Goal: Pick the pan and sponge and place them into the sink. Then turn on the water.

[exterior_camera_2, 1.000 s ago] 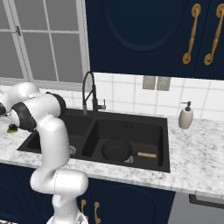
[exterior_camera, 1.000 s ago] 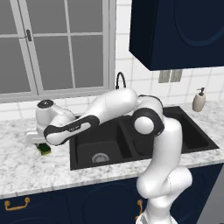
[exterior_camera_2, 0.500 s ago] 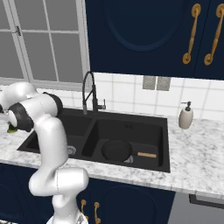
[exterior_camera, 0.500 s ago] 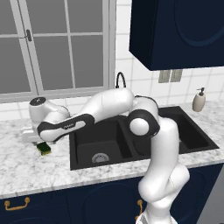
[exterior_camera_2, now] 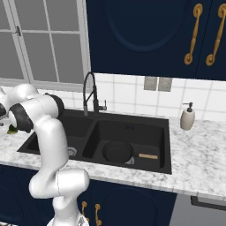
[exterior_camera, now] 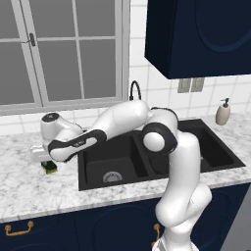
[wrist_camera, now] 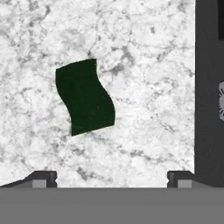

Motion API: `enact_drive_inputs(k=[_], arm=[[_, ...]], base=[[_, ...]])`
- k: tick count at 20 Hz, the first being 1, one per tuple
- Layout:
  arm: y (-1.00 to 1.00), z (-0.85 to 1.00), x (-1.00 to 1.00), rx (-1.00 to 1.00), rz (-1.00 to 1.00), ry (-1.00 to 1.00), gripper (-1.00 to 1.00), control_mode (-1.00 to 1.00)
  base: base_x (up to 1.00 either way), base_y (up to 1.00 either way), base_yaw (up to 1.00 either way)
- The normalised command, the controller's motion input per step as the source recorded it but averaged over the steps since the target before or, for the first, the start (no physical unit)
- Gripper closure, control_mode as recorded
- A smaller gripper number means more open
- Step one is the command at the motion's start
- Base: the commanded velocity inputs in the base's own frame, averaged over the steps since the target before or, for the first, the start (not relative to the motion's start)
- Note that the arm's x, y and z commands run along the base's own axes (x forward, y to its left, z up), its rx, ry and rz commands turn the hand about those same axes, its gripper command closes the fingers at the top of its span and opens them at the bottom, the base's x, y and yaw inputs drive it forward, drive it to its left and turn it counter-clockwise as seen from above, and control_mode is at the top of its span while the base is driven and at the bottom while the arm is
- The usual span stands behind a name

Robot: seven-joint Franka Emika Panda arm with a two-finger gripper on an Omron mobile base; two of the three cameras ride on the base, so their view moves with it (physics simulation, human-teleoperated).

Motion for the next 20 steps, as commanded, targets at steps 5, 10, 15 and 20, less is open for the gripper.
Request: enact_drive_inputs(k=[5,10,15,20], arm=[[0.09,-0.08,0.15,0.0,0.01,0.02,-1.0,-1.0],[0.23,-0.1,0.19,0.0,0.0,0.03,-1.0,-1.0],[0.17,-0.08,0.19,0.0,0.0,0.01,-1.0,-1.0],[0.02,-0.17,0.14,0.0,0.0,0.01,-1.0,-1.0]], base=[[0.0,0.0,0.0],[0.0,0.0,0.0],[0.0,0.0,0.0],[0.0,0.0,0.0]])
